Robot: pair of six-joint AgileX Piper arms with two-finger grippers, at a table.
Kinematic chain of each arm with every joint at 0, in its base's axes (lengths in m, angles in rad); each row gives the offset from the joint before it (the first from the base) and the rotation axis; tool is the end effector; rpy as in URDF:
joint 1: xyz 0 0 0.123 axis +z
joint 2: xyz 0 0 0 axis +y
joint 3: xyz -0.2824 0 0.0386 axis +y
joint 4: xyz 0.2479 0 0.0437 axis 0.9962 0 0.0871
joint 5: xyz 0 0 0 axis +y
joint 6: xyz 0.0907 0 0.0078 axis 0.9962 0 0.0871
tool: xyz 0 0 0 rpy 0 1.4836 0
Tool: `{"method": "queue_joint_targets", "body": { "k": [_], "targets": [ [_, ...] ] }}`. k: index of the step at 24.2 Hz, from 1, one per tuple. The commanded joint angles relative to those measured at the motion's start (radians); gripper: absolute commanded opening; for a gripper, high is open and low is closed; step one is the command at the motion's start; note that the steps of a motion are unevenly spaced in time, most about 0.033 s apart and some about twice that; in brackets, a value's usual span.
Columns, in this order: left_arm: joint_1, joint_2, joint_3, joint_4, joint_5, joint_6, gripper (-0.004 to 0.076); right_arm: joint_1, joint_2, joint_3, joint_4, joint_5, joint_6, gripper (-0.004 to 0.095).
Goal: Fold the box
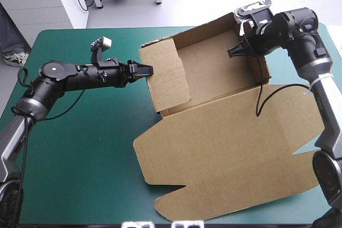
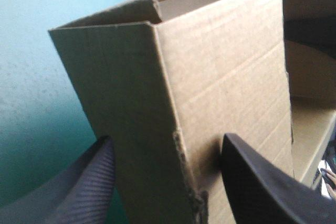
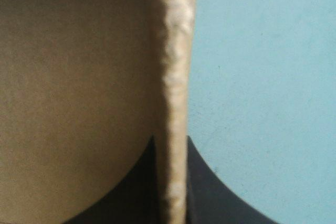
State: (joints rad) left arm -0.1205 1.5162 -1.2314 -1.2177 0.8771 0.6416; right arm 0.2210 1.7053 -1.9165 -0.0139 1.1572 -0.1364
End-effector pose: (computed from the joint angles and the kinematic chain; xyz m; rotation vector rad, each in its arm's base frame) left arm 0.3153 -0.1044 0.3442 0.1752 2.1731 -1.1699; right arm 0.3600 0.0797 0.4234 -0.4329 2.3907 0.0202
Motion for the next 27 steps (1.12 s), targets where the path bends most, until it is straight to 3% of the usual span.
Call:
{"method": "queue_joint_targets", "body": {
  "k": [1,11,19,21,23,27],
  "targets": [
    [-0.007,-0.039,-0.032,-0.017,-0.065,-0.049,0.042,0.001,-0.046,-0.029,0.073,-0.063,0.015,-0.0012],
    [-0.136,-0.036,-0.032,0.199,-0.267,-0.171,0.0347,0.072,-0.044,-0.029,0.071,-0.096,0.035,-0.0012],
    [-0.143,-0.014,-0.032,0.519,-0.264,-0.472,0.0328,0.124,-0.044,-0.029,0.048,-0.094,0.072,-0.0012],
    [-0.143,-0.008,-0.032,0.537,-0.264,-0.493,0.0235,0.143,-0.028,-0.029,0.002,-0.094,0.111,-0.0012],
    [-0.143,-0.006,-0.034,0.539,-0.281,-0.49,0.0003,0.16,0.006,-0.029,0.003,-0.075,0.119,-0.0012],
    [-0.156,0.023,-0.108,0.619,-0.285,-0.508,-0.0008,0.201,0.102,-0.029,-0.009,-0.069,0.146,-0.0012]
  ]
}}
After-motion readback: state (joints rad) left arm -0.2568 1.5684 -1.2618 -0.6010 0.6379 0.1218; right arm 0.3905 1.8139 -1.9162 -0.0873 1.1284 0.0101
